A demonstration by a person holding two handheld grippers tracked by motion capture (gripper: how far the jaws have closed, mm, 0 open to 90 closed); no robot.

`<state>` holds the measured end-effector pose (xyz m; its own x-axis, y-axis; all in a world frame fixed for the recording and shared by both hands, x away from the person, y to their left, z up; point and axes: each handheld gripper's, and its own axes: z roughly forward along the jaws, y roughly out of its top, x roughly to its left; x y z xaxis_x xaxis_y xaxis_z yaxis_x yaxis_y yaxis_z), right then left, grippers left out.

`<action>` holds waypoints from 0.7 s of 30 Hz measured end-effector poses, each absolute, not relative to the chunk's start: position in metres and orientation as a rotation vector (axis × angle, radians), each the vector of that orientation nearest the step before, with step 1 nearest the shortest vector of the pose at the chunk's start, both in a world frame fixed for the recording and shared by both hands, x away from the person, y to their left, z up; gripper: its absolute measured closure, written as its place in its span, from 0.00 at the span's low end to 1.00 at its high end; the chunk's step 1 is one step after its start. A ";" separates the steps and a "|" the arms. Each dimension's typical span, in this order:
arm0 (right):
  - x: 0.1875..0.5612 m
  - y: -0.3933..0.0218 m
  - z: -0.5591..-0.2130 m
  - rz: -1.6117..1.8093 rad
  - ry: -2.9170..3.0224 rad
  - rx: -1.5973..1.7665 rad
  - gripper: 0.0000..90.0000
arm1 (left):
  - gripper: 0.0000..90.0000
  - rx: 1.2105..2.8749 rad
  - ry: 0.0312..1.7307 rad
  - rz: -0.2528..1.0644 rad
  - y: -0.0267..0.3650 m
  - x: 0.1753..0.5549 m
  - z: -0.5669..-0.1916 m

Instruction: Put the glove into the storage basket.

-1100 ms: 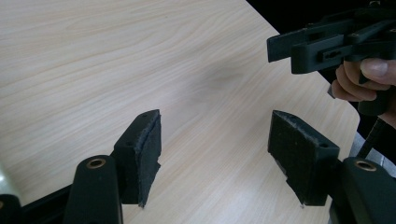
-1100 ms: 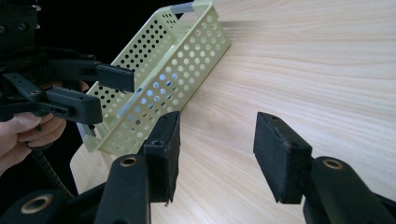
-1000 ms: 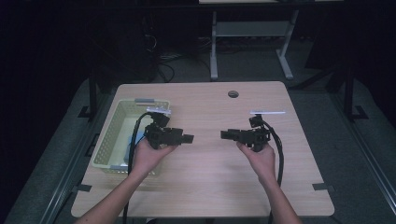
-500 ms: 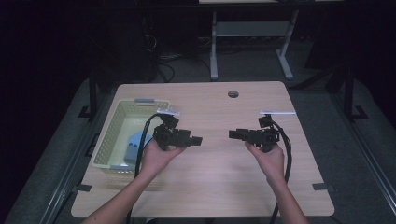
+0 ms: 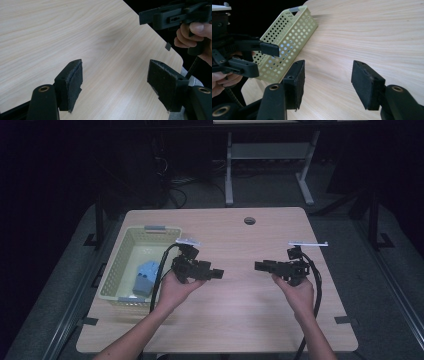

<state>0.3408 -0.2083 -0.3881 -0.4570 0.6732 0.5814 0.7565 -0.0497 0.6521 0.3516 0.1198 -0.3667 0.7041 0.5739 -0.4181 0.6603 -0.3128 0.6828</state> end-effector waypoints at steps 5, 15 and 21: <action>0.337 -0.219 -0.392 -1.542 -2.089 -1.622 0.45 | 0.31 2.005 0.934 -0.128 0.114 0.350 -0.369; 0.325 -0.246 -0.409 -1.533 -2.034 -1.685 0.43 | 0.31 2.009 0.908 -0.146 0.104 0.344 -0.375; 0.320 -0.256 -0.415 -1.538 -2.015 -1.715 0.43 | 0.31 2.010 0.904 -0.162 0.101 0.341 -0.381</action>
<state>0.3200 -0.2563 -0.4147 -0.3699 0.6958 0.6157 0.7775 -0.1310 0.6151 0.3406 0.1011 -0.3809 0.7245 0.5349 -0.4347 0.6528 -0.3298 0.6820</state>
